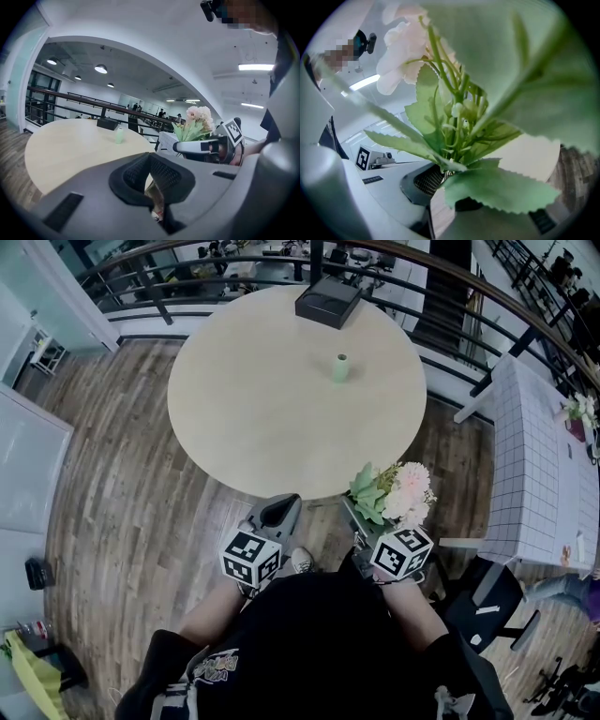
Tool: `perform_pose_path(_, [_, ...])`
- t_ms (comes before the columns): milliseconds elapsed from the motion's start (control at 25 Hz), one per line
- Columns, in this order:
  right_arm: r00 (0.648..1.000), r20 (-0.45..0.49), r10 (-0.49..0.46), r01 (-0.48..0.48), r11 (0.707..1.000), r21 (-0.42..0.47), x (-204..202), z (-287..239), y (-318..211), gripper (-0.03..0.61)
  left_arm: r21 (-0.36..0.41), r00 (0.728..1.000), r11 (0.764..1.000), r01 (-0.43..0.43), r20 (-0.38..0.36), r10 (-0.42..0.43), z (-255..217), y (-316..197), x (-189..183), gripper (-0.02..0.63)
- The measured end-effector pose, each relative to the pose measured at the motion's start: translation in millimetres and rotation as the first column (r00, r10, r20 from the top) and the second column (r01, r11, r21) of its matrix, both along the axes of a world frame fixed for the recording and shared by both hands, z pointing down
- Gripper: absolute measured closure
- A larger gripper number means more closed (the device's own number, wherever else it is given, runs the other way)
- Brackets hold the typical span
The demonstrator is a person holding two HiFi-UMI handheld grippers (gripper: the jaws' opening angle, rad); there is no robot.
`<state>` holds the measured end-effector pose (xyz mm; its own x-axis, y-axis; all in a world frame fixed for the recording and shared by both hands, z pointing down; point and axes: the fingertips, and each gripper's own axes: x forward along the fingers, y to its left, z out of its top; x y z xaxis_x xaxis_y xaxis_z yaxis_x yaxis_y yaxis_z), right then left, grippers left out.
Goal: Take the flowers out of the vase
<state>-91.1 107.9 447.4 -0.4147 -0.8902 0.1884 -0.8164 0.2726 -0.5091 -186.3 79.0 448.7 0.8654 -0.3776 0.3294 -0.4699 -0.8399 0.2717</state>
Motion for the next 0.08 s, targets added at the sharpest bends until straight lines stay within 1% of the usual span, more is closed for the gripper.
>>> perform_pose_path(80, [1.000, -0.002, 0.000, 0.000, 1.000, 0.000, -0.3, 1.2, 0.0, 0.500, 0.002, 1.000, 1.000, -0.001, -0.001, 0.001, 0.9, 0.6, -0.4, 0.607])
